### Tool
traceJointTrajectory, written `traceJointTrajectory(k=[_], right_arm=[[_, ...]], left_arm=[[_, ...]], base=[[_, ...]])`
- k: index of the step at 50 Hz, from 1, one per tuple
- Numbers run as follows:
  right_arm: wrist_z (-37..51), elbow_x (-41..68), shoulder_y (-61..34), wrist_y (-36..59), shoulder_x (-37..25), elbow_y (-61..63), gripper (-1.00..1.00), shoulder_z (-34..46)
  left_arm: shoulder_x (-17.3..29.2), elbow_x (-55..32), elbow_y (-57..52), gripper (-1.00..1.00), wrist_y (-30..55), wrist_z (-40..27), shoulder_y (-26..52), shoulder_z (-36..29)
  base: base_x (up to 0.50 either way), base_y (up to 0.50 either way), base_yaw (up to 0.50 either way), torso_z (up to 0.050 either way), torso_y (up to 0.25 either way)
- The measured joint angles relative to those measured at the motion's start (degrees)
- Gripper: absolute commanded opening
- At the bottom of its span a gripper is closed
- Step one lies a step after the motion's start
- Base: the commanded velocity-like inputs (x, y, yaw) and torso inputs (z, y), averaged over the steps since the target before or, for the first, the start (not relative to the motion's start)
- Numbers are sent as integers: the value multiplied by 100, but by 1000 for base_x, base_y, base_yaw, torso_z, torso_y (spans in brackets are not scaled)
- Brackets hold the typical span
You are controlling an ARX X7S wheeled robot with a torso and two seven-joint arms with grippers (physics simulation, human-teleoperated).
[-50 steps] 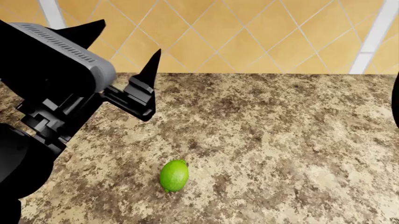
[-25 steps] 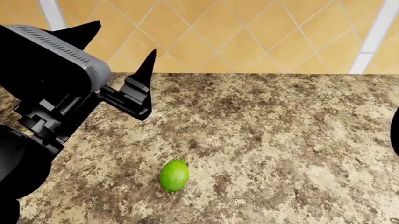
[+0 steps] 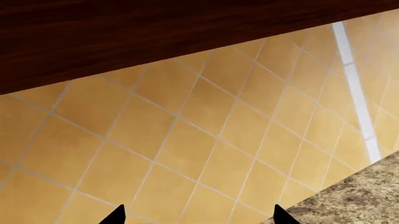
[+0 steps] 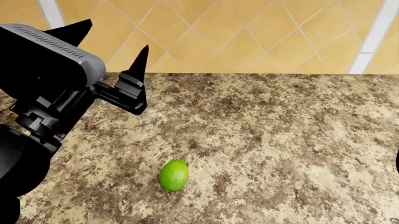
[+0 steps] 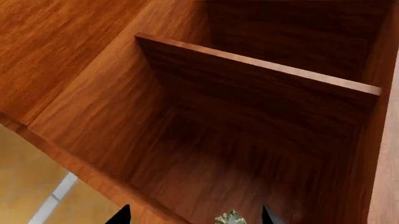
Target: Pick the lime, squash from the counter and place them in the cabinet. Then close the cabinet.
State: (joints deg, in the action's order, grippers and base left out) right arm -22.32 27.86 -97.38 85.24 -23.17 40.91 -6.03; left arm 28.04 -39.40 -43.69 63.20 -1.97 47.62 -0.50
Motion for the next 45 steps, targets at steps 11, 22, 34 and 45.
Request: traceJointTrajectory(k=[11,22,34,45], right_arm=[[810,1300,847,287,-538,488,100,-788],[1309,1863,1785,188,-905,692,100,-1280],[1746,1588,2543,-75,-1325,354,100,-1048],[2091,1357,2703,-59,-1473,-29,100,-770]], left_arm=[[51,59,-47,100,-129,26,-186,-137],[66,94,-22,100,-131,13,-338,-334],[44,69,158,100,-19,29,-382,-570],[87,-20,250,100,173,129,-361,-862]], base=[[0,0,0,0,0],[0,0,0,0,0],[0,0,0,0,0],[0,0,0,0,0]])
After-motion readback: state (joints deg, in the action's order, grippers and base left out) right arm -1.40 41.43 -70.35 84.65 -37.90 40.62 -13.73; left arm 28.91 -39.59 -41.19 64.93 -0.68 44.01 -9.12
